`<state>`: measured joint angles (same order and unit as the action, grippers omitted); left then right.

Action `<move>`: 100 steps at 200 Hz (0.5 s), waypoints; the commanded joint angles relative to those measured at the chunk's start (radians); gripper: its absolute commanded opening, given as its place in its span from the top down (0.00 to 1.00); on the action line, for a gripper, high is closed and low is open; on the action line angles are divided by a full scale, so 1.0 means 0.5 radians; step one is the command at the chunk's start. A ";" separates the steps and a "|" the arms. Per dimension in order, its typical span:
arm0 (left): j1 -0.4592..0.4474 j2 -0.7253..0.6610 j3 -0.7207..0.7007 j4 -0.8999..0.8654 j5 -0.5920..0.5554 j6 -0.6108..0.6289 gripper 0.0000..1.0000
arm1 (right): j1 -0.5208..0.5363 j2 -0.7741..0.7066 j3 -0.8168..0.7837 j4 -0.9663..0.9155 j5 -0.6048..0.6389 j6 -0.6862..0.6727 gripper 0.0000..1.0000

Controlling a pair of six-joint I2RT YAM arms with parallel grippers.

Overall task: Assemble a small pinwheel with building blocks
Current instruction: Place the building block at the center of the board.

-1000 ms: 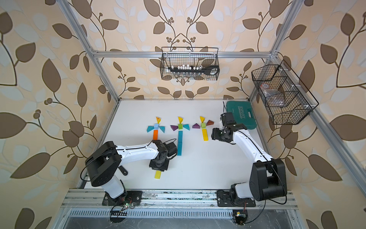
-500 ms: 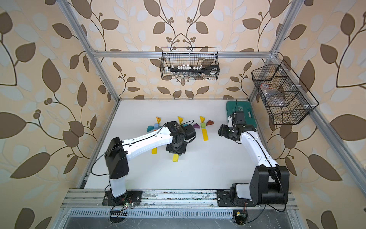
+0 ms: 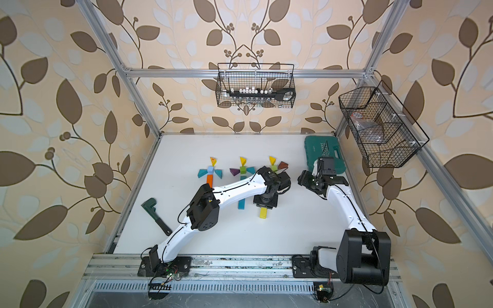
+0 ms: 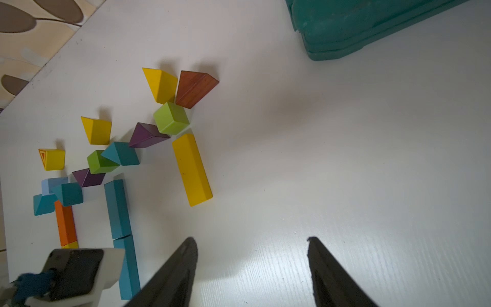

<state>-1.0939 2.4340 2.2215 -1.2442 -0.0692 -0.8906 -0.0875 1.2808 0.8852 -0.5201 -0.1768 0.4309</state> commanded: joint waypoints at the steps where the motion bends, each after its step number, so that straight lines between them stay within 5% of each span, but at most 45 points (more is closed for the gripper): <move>1: -0.015 0.022 0.065 0.025 0.097 0.017 0.95 | -0.007 -0.025 -0.044 0.031 -0.042 0.023 0.33; 34: -0.016 -0.022 -0.061 0.184 0.151 0.062 0.78 | -0.006 -0.053 -0.070 0.020 -0.081 0.006 0.33; 83: -0.010 -0.282 -0.282 0.380 0.151 0.167 0.34 | -0.004 -0.143 -0.094 -0.045 -0.170 -0.008 0.32; 100: 0.000 -0.432 -0.433 0.399 0.128 0.174 0.33 | 0.013 -0.184 -0.106 -0.076 -0.181 0.016 0.33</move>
<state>-1.0943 2.3894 2.0769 -1.0706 0.0067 -0.8333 -0.0879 1.2221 0.8524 -0.5266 -0.2359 0.4301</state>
